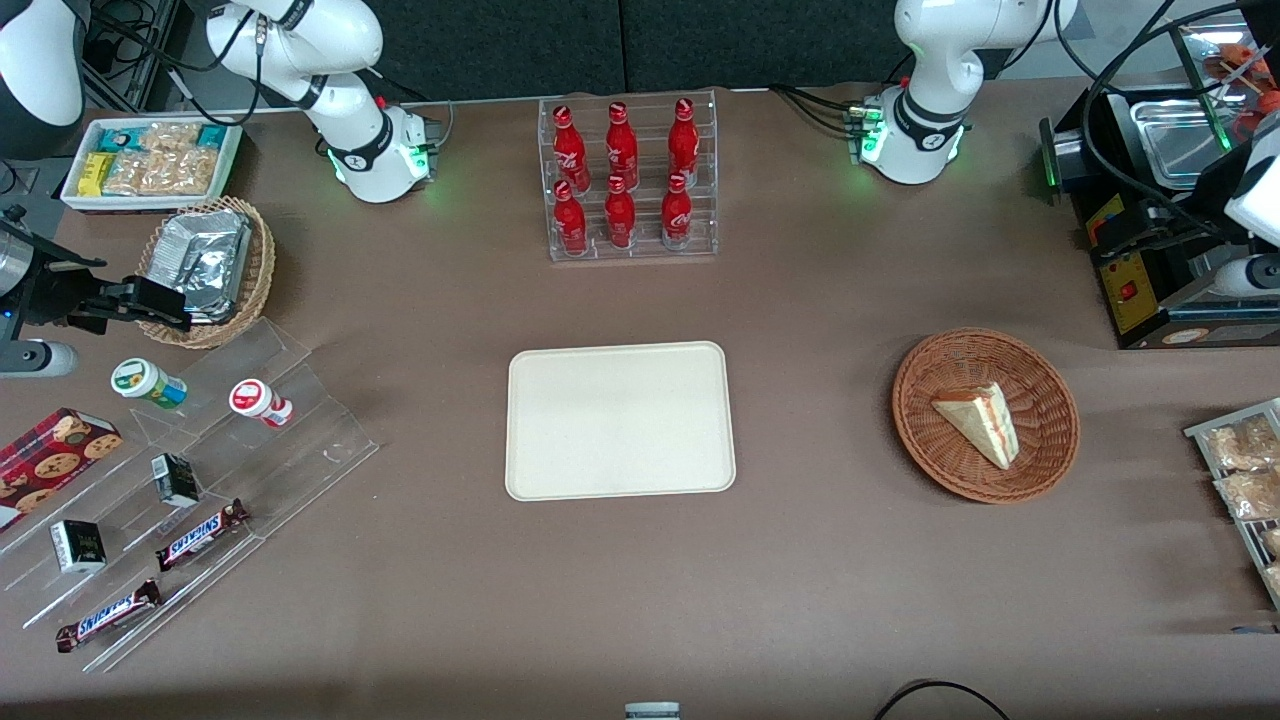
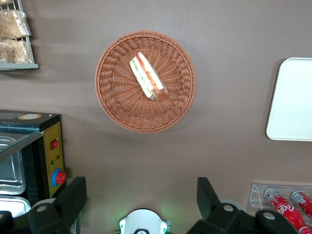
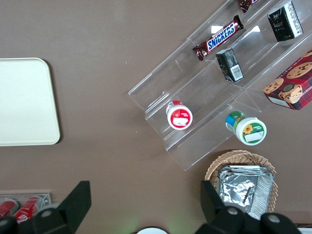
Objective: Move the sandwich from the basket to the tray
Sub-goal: 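Move the left gripper toward the wrapped sandwich in the wicker basket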
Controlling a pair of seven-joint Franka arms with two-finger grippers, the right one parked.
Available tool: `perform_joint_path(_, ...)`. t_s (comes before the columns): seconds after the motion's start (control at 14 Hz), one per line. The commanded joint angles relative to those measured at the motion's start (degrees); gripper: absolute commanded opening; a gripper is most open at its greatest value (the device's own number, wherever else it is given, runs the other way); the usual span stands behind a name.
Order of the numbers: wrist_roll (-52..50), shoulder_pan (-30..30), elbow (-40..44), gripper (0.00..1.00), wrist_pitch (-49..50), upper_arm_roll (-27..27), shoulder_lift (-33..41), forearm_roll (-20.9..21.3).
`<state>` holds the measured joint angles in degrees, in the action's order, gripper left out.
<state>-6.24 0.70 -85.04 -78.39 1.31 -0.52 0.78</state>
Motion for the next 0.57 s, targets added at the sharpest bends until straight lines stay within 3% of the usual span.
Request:
perform_joint_path(0.0,-1.22,0.53,-0.3,1.0,0.25,0.79,0.51,1.33)
perform_joint_path(0.29,-1.31,0.09,-1.0,1.0,-1.94,0.8,-2.03,1.42)
perform_joint_path(0.5,-4.2,-2.97,-8.8,1.0,-8.68,-0.87,-1.77,0.64)
